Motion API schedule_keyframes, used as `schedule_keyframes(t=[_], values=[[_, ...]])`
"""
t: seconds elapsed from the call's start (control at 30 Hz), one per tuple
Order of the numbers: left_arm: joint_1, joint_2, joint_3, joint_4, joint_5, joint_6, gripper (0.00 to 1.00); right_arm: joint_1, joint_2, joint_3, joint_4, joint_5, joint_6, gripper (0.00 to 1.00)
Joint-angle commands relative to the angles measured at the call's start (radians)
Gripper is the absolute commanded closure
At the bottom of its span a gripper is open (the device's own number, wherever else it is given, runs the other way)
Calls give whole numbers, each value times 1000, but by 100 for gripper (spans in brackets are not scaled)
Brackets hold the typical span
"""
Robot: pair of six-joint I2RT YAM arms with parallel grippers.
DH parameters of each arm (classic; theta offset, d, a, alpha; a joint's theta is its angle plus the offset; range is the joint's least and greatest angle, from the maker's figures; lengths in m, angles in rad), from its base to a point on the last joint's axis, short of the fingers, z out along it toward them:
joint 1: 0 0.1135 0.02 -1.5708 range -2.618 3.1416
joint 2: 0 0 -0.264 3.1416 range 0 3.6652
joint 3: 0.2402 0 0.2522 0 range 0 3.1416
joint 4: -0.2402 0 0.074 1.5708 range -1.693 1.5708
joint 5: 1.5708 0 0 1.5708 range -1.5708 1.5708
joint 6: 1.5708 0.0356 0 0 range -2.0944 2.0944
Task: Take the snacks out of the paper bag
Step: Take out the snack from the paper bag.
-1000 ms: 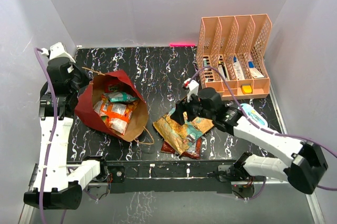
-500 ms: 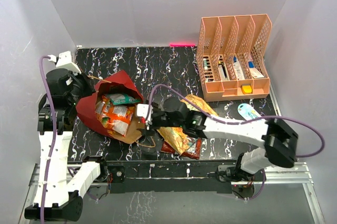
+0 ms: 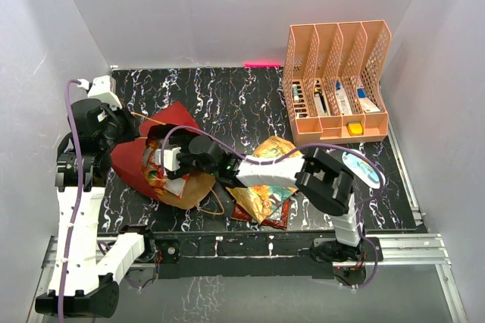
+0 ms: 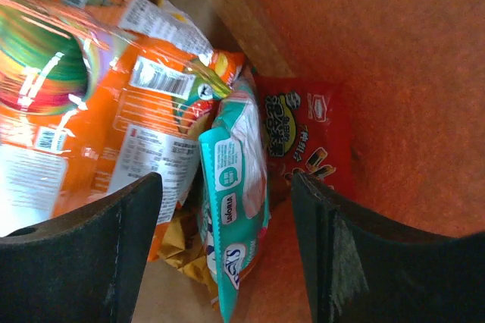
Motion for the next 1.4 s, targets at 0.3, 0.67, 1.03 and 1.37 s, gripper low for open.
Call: schedule_keyframes(t=[0.3, 0.67, 1.03, 1.37], values=[[-2, -13, 18, 21, -2, 6, 100, -20, 185, 172, 129, 140, -70, 53], [-1, 7, 21, 12, -70, -85, 100, -18, 75, 159, 72, 113, 37, 92], [-1, 66, 83, -37, -134, -208, 100, -17, -35, 184, 63, 148, 228, 92], [-2, 121, 161, -48, -166, -205, 100, -18, -318, 28, -101, 35, 403, 92]])
